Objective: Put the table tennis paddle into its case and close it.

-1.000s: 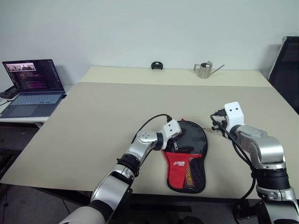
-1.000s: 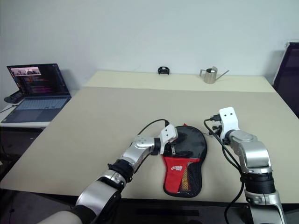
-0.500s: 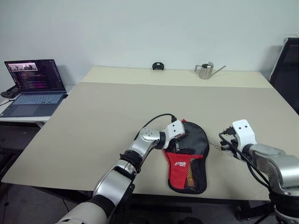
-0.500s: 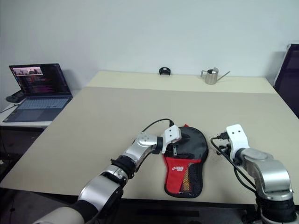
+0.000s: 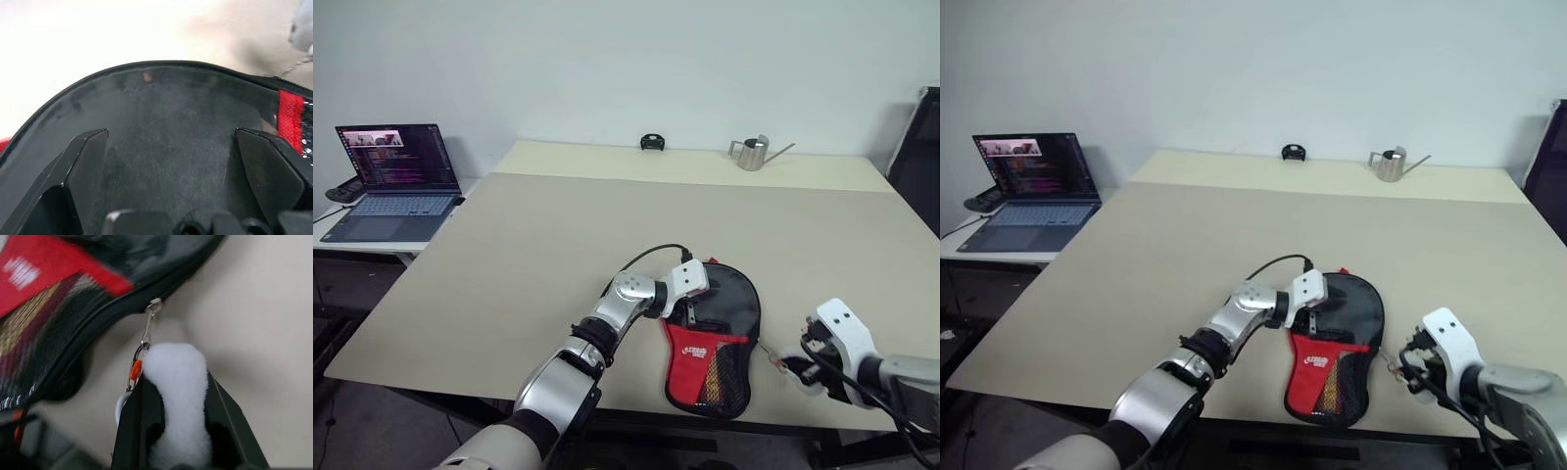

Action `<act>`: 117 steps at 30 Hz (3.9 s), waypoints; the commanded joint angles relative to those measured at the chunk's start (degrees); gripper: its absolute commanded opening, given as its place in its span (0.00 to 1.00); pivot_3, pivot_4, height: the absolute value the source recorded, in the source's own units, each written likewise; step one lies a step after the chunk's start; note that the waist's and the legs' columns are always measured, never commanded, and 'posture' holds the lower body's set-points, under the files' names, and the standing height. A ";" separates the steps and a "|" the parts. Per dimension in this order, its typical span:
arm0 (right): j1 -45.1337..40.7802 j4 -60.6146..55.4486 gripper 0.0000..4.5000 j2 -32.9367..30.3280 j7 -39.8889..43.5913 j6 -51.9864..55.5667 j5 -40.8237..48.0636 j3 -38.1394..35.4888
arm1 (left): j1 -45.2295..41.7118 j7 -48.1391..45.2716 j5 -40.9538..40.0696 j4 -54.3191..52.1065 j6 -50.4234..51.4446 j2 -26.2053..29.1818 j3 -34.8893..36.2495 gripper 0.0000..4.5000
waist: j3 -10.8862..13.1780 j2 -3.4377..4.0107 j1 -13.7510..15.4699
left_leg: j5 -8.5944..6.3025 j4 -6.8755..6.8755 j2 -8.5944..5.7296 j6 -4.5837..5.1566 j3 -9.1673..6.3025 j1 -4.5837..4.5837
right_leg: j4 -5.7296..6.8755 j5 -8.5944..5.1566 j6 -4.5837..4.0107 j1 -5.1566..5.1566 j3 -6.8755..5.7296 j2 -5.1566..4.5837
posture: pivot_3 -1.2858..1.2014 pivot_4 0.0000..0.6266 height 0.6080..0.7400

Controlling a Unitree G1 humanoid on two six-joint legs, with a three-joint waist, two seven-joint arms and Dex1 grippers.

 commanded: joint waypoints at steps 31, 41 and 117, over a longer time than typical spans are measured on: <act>10.58 -10.32 0.07 -2.49 -2.25 -7.76 21.33 13.59 | 3.85 1.64 6.51 6.50 1.52 0.54 -4.38 1.00 | -1.29 -0.37 -0.42 | -0.22 0.02 -0.15 0.27 0.05 0.21 | -0.06 -0.19 0.24 0.24 0.13 -0.19 | 0.52 0.24 1.00; 13.92 -10.32 0.07 -8.09 -3.93 -15.99 23.18 20.79 | 3.74 1.69 6.68 6.38 1.56 0.50 -4.49 1.00 | -1.38 -0.47 -0.40 | -0.23 0.01 -0.15 0.26 0.04 0.21 | -0.09 -0.32 0.47 0.24 0.13 -0.19 | 0.52 0.24 1.00; -18.20 39.38 0.86 -6.72 7.24 -58.00 5.81 14.98 | 28.87 -8.74 -18.98 -54.74 32.48 24.89 12.76 1.00 | 0.65 0.16 -1.38 | -0.45 0.02 0.03 0.15 0.30 -0.20 | -0.32 -0.14 0.23 -0.20 0.38 -0.48 | 0.52 0.24 1.00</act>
